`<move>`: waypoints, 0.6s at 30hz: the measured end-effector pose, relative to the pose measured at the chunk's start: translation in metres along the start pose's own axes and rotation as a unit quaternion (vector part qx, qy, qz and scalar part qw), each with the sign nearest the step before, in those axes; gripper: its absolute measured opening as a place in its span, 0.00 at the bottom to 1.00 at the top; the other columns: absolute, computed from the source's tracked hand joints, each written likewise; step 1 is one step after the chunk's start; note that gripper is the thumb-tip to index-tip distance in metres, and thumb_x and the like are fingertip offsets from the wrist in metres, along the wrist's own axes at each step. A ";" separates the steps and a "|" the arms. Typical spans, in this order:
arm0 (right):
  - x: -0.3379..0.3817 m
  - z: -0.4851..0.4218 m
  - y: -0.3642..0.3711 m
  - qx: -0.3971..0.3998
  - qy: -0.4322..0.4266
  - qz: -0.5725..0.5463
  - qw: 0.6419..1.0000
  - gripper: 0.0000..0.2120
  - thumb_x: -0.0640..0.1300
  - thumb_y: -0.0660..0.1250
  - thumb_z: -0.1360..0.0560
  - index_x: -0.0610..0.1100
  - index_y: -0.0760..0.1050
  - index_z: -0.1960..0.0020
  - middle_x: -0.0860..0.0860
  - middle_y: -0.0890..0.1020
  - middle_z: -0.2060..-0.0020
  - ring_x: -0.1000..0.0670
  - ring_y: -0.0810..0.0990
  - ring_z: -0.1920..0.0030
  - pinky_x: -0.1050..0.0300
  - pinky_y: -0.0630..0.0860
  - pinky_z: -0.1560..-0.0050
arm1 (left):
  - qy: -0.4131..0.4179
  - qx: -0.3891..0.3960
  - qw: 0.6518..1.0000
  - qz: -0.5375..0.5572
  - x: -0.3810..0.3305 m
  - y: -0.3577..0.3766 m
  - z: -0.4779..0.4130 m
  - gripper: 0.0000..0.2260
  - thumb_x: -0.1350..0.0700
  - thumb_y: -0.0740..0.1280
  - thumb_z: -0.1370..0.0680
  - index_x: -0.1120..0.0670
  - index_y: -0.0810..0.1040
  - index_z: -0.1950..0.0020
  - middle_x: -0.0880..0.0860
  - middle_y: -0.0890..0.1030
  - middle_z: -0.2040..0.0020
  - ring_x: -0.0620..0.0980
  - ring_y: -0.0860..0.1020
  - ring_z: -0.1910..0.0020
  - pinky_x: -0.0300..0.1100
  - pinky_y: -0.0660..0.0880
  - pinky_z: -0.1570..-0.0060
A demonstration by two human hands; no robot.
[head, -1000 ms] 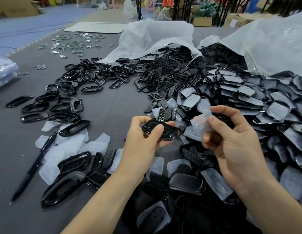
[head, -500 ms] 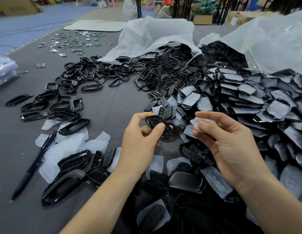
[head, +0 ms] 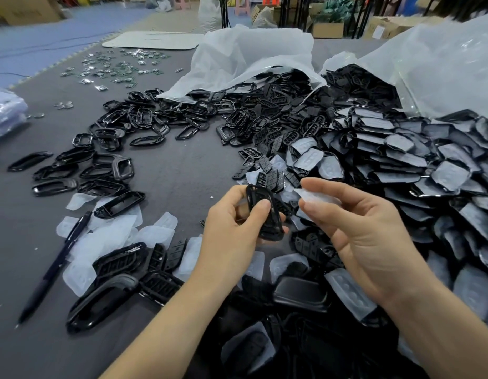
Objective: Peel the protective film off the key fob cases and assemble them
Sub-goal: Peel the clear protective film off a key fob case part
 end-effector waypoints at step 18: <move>0.000 0.001 -0.003 -0.014 -0.053 0.095 0.994 0.09 0.47 0.73 0.37 0.44 0.82 0.60 0.54 0.77 0.72 0.58 0.74 0.69 0.69 0.73 0.64 | -0.017 0.041 0.999 -0.009 0.013 0.006 0.001 0.06 0.63 0.66 0.22 0.53 0.78 0.50 0.55 0.85 0.61 0.56 0.84 0.66 0.40 0.79 0.71</move>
Point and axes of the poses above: each hand's wrist, its own z-axis away from the middle knuckle, its own y-axis out of the palm, x = y × z, the point moved 5 cm from there along -z, towards the middle knuckle
